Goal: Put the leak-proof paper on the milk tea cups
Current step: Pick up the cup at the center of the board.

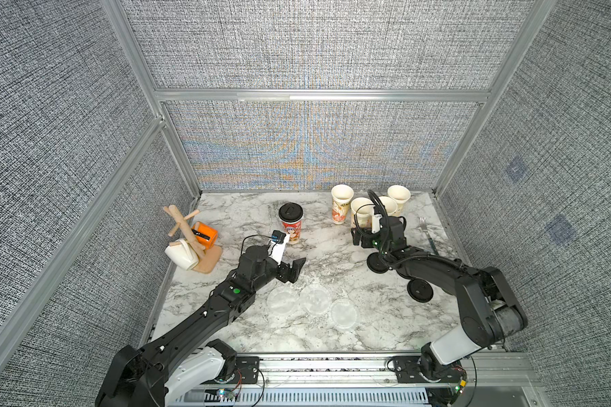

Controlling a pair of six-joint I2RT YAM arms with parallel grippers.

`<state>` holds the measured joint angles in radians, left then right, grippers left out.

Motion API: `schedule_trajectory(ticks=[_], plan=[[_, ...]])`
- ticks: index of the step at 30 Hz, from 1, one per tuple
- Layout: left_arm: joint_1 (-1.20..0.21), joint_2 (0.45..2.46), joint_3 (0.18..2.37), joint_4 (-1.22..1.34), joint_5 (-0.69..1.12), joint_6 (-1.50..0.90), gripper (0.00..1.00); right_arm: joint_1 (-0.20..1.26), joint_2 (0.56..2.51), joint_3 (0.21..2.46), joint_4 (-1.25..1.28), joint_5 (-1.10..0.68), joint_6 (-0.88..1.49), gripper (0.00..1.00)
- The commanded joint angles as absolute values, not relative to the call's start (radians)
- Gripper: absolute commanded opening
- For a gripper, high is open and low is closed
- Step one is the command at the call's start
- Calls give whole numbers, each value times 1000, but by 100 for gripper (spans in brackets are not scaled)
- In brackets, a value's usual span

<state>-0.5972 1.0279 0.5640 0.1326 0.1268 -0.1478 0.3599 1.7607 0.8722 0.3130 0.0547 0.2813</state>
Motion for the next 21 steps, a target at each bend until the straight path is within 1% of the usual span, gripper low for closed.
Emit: schedule_trajectory(ticks=[1, 5, 12, 21], plan=[[-597, 1027, 558, 147, 122, -141, 95, 380, 1800, 917, 394, 148, 316, 98], [-597, 1026, 552, 150, 111, -136, 95, 388, 1864, 983, 392, 180, 341, 98], [-597, 1031, 549, 147, 98, -131, 95, 391, 1940, 1095, 309, 255, 380, 98], [-597, 1032, 545, 143, 98, -122, 95, 390, 2002, 1182, 240, 289, 402, 98]])
